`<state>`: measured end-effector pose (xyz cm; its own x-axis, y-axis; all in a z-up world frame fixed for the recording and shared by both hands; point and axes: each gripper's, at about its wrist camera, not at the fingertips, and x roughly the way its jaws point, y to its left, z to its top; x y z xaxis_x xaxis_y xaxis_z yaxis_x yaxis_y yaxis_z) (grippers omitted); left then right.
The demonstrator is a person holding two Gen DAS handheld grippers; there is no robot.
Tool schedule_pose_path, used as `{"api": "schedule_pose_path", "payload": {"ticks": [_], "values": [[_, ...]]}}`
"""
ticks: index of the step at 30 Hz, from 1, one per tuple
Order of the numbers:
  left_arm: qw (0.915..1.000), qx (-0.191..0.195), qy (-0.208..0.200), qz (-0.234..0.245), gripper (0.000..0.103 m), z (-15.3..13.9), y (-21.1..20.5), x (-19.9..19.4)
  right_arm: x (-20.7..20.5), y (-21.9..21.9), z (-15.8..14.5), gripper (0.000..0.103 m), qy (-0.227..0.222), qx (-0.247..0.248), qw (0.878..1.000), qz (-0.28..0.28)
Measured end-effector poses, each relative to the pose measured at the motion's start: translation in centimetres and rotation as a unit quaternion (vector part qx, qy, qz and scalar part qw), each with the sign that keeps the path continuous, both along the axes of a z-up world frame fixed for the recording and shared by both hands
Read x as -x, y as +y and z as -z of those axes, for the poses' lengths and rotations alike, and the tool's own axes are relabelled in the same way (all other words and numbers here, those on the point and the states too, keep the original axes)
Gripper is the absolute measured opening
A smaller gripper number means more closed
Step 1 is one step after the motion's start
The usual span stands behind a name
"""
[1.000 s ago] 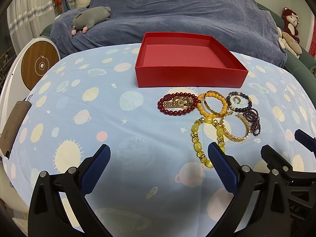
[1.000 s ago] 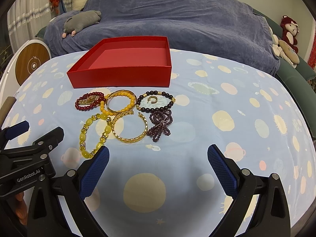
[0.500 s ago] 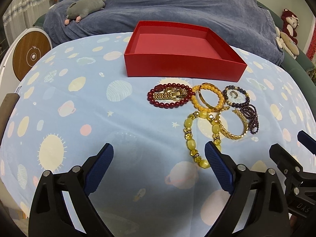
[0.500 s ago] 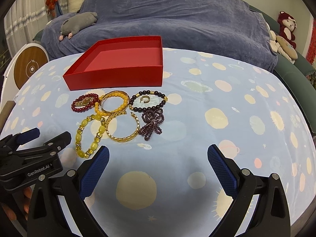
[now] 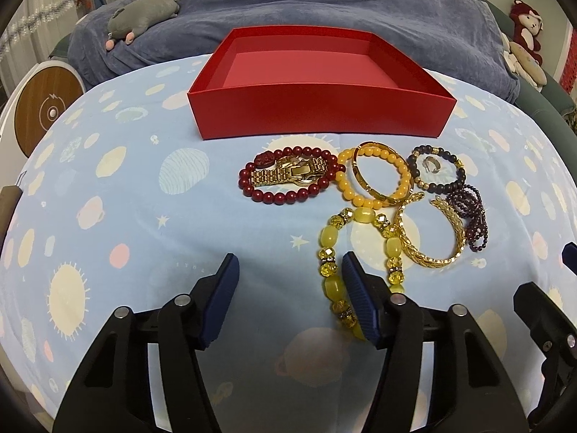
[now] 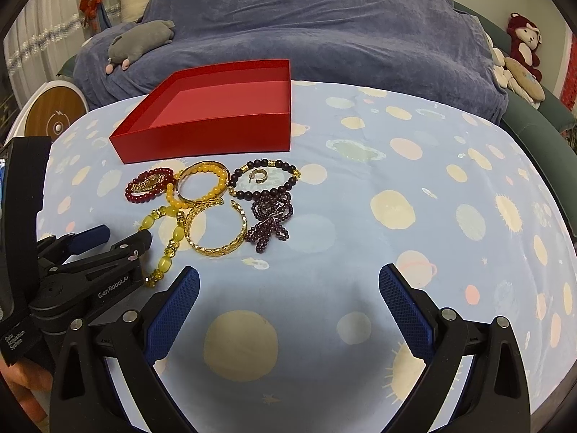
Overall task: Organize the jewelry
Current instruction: 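Grasp the yellow bead bracelet with the left tool while the right tool grasps the gold cuff bangle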
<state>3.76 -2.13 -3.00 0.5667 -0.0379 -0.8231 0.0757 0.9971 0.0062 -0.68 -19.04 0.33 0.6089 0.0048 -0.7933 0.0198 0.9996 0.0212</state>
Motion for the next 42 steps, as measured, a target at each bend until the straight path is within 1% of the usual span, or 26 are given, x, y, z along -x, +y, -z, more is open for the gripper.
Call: {"api": "schedule_pose_path", "payload": {"ticks": [2,3,4,5,8,11,14,17,19,20,24,27,29,37,38,39,40,42], "values": [[1.0000,0.001,-0.002,0.007,0.034,-0.1,-0.1,0.0,-0.1,0.0,0.1,0.096,0.002,-0.001,1.000,0.000],[0.9999,0.002,-0.002,0.011,0.029,-0.2,-0.1,0.1,-0.1,0.0,0.2,0.096,0.003,-0.002,1.000,-0.001],[0.9999,0.007,-0.001,0.014,0.017,-0.3,-0.1,0.1,-0.2,0.1,0.3,0.096,0.004,-0.003,1.000,-0.002],[0.9998,0.014,0.002,0.017,0.009,-0.4,0.1,0.1,-0.3,0.1,0.4,0.096,0.005,-0.004,1.000,-0.004],[0.9993,0.034,0.006,0.014,0.009,-0.8,0.9,0.2,-0.5,0.6,0.7,0.095,0.009,-0.009,1.000,-0.010],[0.9993,0.037,-0.001,0.012,0.009,-1.4,1.6,0.5,-1.0,1.3,0.9,0.093,0.012,-0.014,1.000,-0.021],[0.9991,0.041,-0.007,0.009,0.009,-2.0,2.4,0.8,-1.5,2.2,1.3,0.087,0.016,-0.014,0.999,-0.033],[0.9988,0.047,-0.011,0.006,0.009,-2.6,3.2,1.0,-2.0,2.8,1.8,0.080,0.023,-0.018,0.999,-0.042],[0.9985,0.052,-0.014,0.004,0.009,-3.0,3.8,1.2,-2.3,3.2,2.1,0.071,0.027,-0.025,0.998,-0.048],[0.9985,0.053,-0.016,0.002,0.009,-3.2,4.1,1.3,-2.5,3.4,2.2,0.070,0.028,-0.029,0.998,-0.052],[0.9987,0.045,-0.024,0.001,0.009,-3.7,4.6,1.6,-3.1,4.4,2.8,0.067,0.032,-0.033,0.997,-0.064],[0.9988,0.045,-0.020,-0.003,0.009,-3.5,5.1,1.6,-3.6,5.1,3.2,0.064,0.037,-0.044,0.996,-0.072],[0.9989,0.045,-0.015,-0.007,0.009,-3.3,5.4,1.6,-4.0,5.5,3.6,0.064,0.039,-0.044,0.996,-0.072],[0.9988,0.046,-0.008,-0.012,0.009,-2.7,6.2,1.6,-5.2,6.0,3.9,0.063,0.024,-0.029,0.997,-0.062],[0.9988,0.046,-0.007,-0.011,0.009,-2.7,6.2,1.6,-5.2,6.1,3.9,0.063,0.021,-0.025,0.998,-0.061],[0.9989,0.046,-0.006,-0.011,0.009,-2.6,6.2,1.6,-5.2,6.2,3.9,0.058,0.019,-0.021,0.998,-0.061],[0.9988,0.046,-0.006,-0.011,0.009,-2.6,6.2,1.6,-5.2,6.2,3.9,0.056,0.017,-0.017,0.998,-0.063],[0.9987,0.049,-0.006,-0.010,0.009,-2.7,6.2,1.5,-5.2,6.0,3.8,0.056,0.018,-0.024,0.997,-0.065]]}}
